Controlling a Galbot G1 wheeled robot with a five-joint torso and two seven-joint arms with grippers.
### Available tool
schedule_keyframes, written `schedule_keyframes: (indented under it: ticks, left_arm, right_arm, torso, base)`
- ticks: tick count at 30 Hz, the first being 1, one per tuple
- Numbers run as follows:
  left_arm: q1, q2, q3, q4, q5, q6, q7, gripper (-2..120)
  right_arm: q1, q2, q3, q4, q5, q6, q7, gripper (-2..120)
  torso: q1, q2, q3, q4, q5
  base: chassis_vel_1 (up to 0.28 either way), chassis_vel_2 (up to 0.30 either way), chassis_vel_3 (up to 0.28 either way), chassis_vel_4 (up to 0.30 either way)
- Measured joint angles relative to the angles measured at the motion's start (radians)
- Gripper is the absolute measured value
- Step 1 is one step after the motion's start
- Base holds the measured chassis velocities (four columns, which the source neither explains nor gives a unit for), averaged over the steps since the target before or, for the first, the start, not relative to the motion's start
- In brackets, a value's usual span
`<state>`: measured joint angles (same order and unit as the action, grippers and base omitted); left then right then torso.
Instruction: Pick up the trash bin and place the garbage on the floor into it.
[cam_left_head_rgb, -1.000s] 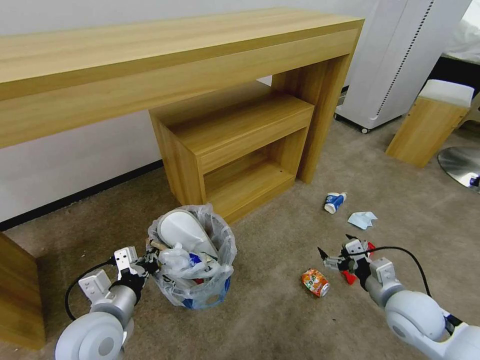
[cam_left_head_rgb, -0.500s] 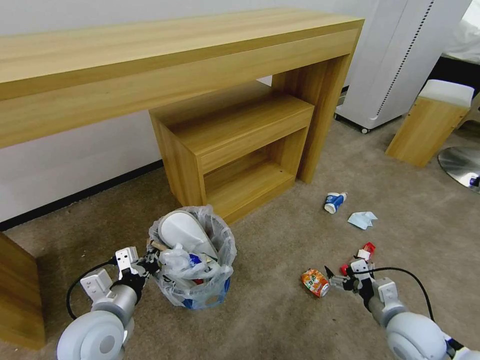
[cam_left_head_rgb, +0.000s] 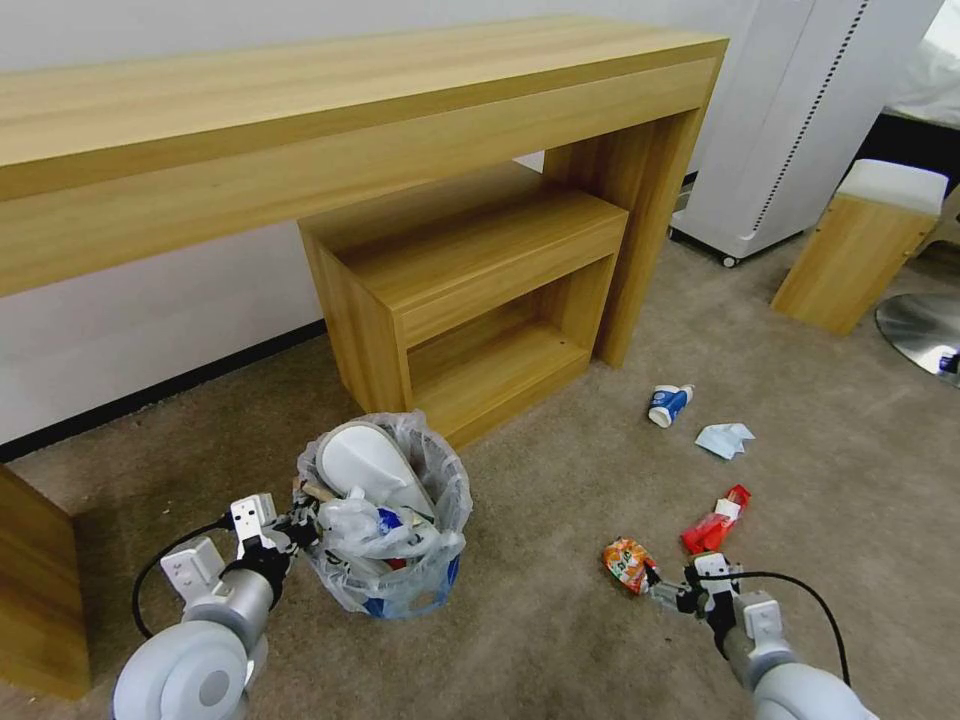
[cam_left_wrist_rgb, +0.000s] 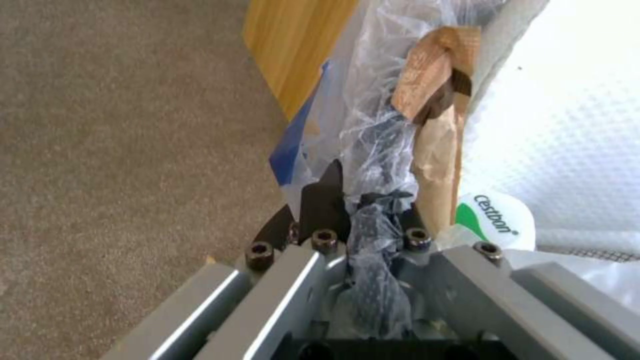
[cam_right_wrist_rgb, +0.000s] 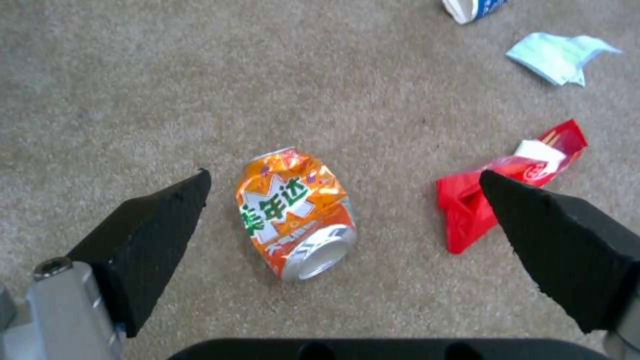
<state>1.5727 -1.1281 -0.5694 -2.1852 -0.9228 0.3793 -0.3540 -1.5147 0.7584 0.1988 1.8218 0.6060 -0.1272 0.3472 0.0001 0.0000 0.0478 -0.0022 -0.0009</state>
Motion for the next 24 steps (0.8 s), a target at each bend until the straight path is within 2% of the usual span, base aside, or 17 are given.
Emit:
schedule_keyframes:
  ticks: [9,16,24]
  left_arm:
    - [0.006,0.001,-0.003,-0.004,-0.001,-0.002,-0.001,1]
    - [0.008,-0.002,-0.005,-0.007,-0.001,-0.003,-0.002,1]
    - [0.009,-0.004,-0.005,-0.007,-0.001,-0.003,-0.003,1]
  right_arm:
    - [0.010,0.075,-0.012,-0.043,0.016,0.017,0.024,100]
    - [0.026,0.158,0.001,-0.052,0.090,0.022,0.095,99]
    - [0.048,0.211,0.014,-0.073,0.114,0.031,0.117,98]
  torso:
    - [0.000,0.000,0.000,0.0000,0.0001]
    - [0.000,0.000,0.000,0.0000,-0.0001]
    - [0.000,0.000,0.000,0.0000,0.0000]
  base:
    - [0.000,0.000,0.000,0.000]
    - [0.000,0.000,0.000,0.000]
    - [0.000,0.000,0.000,0.000]
